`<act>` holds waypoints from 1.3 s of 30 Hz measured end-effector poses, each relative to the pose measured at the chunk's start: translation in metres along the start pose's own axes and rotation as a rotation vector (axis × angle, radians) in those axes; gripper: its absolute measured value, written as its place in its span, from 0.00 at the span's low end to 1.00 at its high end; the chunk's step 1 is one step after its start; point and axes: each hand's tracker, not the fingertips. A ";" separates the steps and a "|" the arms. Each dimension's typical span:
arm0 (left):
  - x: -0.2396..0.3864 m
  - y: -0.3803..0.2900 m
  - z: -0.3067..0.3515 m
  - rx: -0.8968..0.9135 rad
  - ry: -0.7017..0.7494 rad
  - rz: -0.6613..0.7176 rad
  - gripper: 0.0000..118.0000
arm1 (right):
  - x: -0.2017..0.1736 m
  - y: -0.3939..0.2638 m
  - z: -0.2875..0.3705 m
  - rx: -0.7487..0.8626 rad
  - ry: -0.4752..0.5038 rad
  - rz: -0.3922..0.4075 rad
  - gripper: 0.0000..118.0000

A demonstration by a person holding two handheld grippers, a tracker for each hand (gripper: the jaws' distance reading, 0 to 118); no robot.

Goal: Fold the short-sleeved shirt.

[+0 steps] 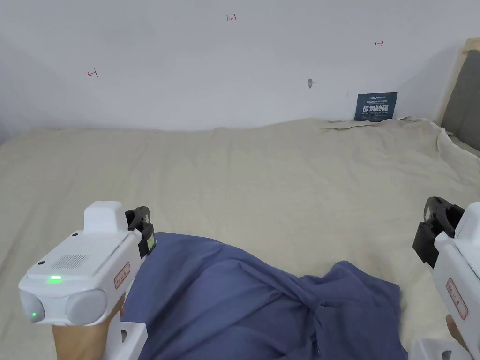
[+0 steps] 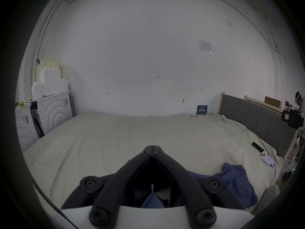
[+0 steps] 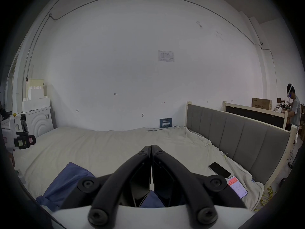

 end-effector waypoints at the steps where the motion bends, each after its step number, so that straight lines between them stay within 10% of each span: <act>1: -0.003 0.002 -0.007 0.003 0.000 0.000 0.00 | 0.000 0.000 -0.003 -0.004 0.000 0.000 0.00; 12: -0.051 0.014 -0.165 -0.289 -0.052 0.107 0.04 | -0.006 -0.010 -0.053 -0.053 -0.016 0.034 0.00; 14: -0.059 0.008 -0.200 -0.402 -0.033 0.097 0.21 | -0.007 -0.014 -0.064 -0.072 -0.016 0.029 0.00; 18: -0.069 -0.015 -0.264 -0.601 0.003 0.072 0.86 | -0.009 -0.025 -0.085 -0.112 -0.033 0.041 0.00; 19: -0.070 -0.021 -0.275 -0.625 0.013 0.042 0.87 | -0.009 -0.028 -0.090 -0.121 -0.034 0.040 0.00; 25: -0.084 -0.057 -0.342 -0.719 0.068 0.002 0.82 | -0.002 -0.054 -0.113 -0.175 -0.059 0.031 0.00; 39: -0.065 -0.087 -0.362 -0.812 0.042 -0.030 0.25 | 0.009 -0.069 -0.111 -0.258 -0.088 0.031 0.00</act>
